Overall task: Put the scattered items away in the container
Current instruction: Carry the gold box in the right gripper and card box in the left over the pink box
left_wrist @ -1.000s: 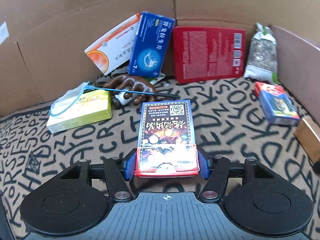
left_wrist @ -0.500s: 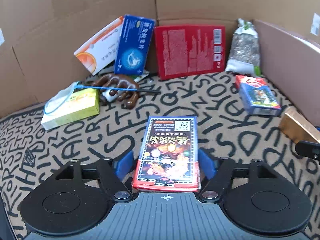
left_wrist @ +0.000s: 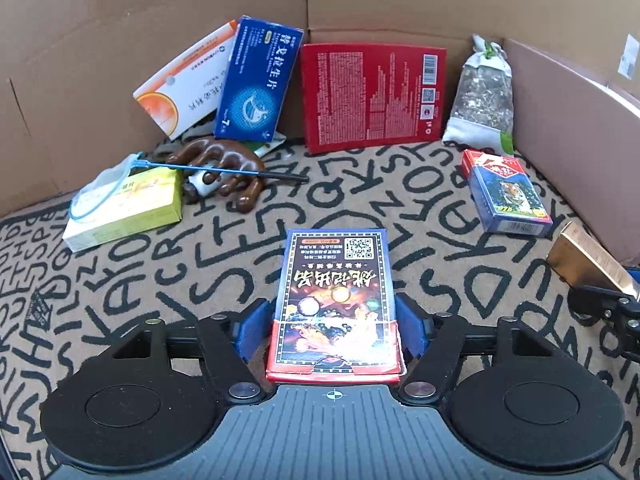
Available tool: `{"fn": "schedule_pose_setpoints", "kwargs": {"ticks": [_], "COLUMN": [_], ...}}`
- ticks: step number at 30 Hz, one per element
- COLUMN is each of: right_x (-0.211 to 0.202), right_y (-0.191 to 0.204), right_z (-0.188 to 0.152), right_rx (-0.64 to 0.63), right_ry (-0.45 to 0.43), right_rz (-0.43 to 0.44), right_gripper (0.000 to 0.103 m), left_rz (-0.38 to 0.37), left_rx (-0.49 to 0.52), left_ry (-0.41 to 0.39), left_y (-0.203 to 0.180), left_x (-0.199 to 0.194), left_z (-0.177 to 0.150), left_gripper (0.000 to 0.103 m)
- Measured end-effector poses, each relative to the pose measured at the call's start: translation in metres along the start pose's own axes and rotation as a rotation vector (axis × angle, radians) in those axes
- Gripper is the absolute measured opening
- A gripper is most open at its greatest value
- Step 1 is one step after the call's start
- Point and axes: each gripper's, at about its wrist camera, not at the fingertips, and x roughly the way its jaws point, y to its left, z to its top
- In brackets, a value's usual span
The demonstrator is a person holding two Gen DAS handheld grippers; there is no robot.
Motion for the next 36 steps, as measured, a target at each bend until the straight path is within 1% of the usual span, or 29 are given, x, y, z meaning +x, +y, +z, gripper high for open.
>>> {"fn": "schedule_pose_setpoints", "kwargs": {"ticks": [1, 3, 6, 9, 13, 17, 22, 28, 33, 36], "right_x": [0.001, 0.002, -0.001, -0.005, -0.016, -0.029, -0.051, -0.076, -0.100, -0.118], "right_y": [0.000, -0.001, -0.003, -0.003, -0.003, -0.003, -0.005, -0.017, -0.035, -0.051], "right_z": [0.000, 0.001, 0.000, -0.002, -0.004, 0.000, 0.007, 0.020, 0.035, 0.045], "right_rx": [0.000, 0.003, 0.023, 0.045, 0.065, 0.082, 0.076, 0.068, 0.062, 0.053], "right_ry": [-0.003, -0.006, -0.004, -0.004, -0.020, -0.059, -0.129, -0.216, -0.303, -0.365], "right_rz": [0.000, 0.006, 0.034, 0.071, 0.118, 0.158, 0.172, 0.154, 0.105, 0.062], "right_gripper": [0.039, 0.028, 0.028, 0.028, 0.028, 0.028, 0.028, 0.028, 0.028, 0.028], "left_rz": [-0.003, -0.003, 0.012, -0.002, -0.013, -0.045, -0.088, -0.155, -0.253, -0.282], "left_rx": [0.002, 0.021, 0.042, 0.037, 0.048, 0.057, 0.084, 0.147, 0.202, 0.225], "left_ry": [-0.001, -0.006, -0.012, -0.013, -0.042, -0.085, -0.154, -0.245, -0.309, -0.345], "left_y": [0.000, -0.003, -0.008, -0.011, -0.018, -0.027, -0.043, -0.076, -0.113, -0.134], "left_x": [0.000, -0.002, -0.005, -0.011, -0.026, -0.045, -0.067, -0.093, -0.112, -0.120], "left_z": [0.000, -0.001, -0.003, -0.005, -0.006, -0.002, 0.008, 0.036, 0.068, 0.089], "left_gripper": [0.063, 0.061, 0.060, 0.060, 0.060, 0.060, 0.060, 0.060, 0.060, 0.060]}}
